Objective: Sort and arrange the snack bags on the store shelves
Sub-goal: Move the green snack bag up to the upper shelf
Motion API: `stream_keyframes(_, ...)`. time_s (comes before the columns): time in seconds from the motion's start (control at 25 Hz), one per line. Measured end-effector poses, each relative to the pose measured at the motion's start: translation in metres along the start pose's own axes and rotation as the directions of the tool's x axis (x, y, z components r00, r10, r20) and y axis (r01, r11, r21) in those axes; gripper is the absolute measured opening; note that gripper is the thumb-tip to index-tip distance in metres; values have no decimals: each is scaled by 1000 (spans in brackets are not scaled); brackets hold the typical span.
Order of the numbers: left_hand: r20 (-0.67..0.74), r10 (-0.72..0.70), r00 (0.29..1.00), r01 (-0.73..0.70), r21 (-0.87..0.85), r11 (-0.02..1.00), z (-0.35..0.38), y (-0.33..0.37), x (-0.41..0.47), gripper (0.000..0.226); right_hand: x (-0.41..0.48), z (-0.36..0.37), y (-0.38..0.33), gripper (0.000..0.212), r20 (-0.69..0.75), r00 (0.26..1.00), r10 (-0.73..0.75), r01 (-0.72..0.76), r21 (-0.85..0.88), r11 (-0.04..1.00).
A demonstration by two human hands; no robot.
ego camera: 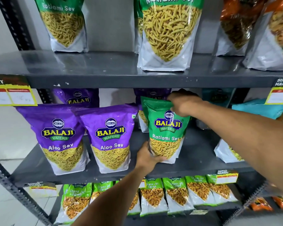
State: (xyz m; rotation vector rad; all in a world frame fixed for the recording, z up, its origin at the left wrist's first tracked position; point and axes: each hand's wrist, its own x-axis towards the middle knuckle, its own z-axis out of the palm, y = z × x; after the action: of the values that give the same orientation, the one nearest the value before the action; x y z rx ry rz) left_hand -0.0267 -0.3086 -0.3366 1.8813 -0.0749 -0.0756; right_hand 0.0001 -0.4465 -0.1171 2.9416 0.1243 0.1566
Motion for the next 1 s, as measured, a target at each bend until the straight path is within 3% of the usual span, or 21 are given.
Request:
stream_keyframes(0.32,-104,101,989,-102,-3,995,6,23,-65,74,-60,-17,12,22,-233,972,-41,35,-29,999)
stream_keyframes(0.44,-154,59,986,-57,14,998,0,20,-102,80,-90,-26,2,18,-263,960,-96,93,-21,995)
stream_keyframes(0.56,-172,98,980,-100,-2,995,-16,29,-135,75,-116,-45,-14,18,-299,944,-141,149,4,989)
stream_keyframes(0.88,-419,261,870,-241,101,965,-126,100,-171,61,-141,-174,-73,25,-538,810,-234,315,62,947)
stream_keyframes(1.0,-483,362,797,-327,160,932,-174,147,-163,71,-124,-234,-90,30,-659,717,-226,329,35,944)
